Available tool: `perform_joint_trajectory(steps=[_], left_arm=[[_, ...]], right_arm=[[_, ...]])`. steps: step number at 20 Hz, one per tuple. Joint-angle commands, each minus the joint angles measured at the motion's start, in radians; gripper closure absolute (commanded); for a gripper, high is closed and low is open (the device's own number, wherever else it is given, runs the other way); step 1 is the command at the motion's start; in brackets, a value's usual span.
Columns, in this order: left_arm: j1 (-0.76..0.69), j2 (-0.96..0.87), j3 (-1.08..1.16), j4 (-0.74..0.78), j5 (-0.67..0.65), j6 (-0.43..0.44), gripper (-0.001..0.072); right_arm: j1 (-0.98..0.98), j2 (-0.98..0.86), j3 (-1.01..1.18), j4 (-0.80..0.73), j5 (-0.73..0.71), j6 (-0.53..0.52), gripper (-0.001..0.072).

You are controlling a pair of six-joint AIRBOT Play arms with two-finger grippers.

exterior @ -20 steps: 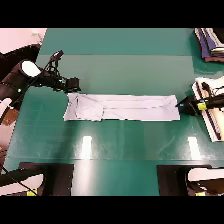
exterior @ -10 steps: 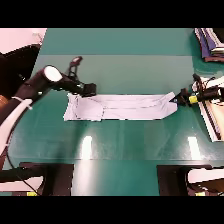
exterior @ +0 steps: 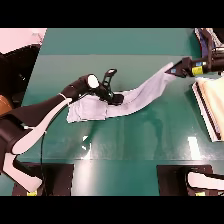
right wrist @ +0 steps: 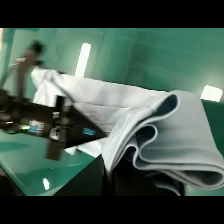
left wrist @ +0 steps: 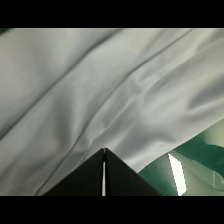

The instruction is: Fold the shirts.

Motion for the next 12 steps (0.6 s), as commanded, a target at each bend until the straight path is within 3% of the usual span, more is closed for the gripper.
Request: perform_joint_trajectory(steps=[1, 7, 12], left_arm=[[-0.022, -0.049, 0.032, 0.021, -0.007, -0.001, 0.0687], [-0.006, -0.047, 0.052, 0.026, 0.018, -0.001, 0.0687], [0.135, 0.08, 0.113, 0.072, -0.041, 0.0, 0.0686]], right_arm=[[0.12, 0.014, 0.113, 0.006, 0.0, 0.031, 0.0698], [0.237, 0.014, 0.167, 0.008, -0.023, 0.039, 0.0698], [0.332, 0.014, 0.166, 0.007, -0.093, 0.037, 0.0697]])
